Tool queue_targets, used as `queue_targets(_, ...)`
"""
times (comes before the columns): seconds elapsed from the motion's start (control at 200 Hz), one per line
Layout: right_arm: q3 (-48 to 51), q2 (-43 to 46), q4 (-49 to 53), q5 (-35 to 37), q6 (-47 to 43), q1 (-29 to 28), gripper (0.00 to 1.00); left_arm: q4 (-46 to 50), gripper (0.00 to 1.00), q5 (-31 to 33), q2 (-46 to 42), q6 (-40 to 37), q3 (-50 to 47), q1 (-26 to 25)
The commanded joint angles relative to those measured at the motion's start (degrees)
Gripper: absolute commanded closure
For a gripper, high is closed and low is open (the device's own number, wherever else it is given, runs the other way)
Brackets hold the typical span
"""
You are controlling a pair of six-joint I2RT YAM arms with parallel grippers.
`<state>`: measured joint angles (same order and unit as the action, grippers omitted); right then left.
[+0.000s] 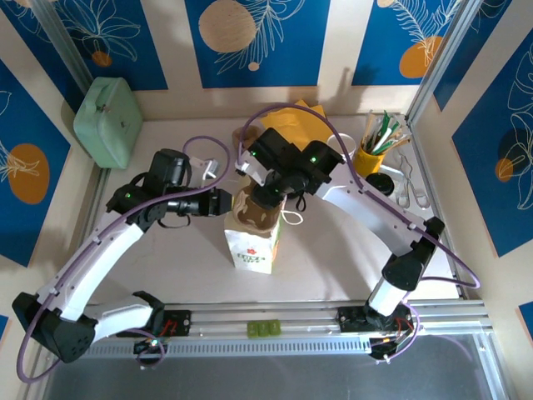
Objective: Pack the takeout coffee
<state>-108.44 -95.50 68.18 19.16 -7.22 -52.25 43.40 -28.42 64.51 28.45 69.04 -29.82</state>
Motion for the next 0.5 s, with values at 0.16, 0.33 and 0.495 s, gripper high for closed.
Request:
queue_targets(0.16, -0.7, -0.9, -0.2, 0.6, -2.9, -1.7, 0.57, 1.8, 0.77, 1.2, -0.2, 0.3, 1.6, 0.1)
queue_targets(0.33, -2.6, -0.6, -0.4, 0.9, -2.4, -1.5, 0.57, 1.2, 0.78, 0.9, 0.2, 0.2, 1.6, 0.1)
queue_targets(0.495, -4.0, 0.1, -1.4, 0.5, -2.3, -0.8, 0.57, 0.9, 0.79, 0.6, 0.4, 0.4, 1.7, 0.1)
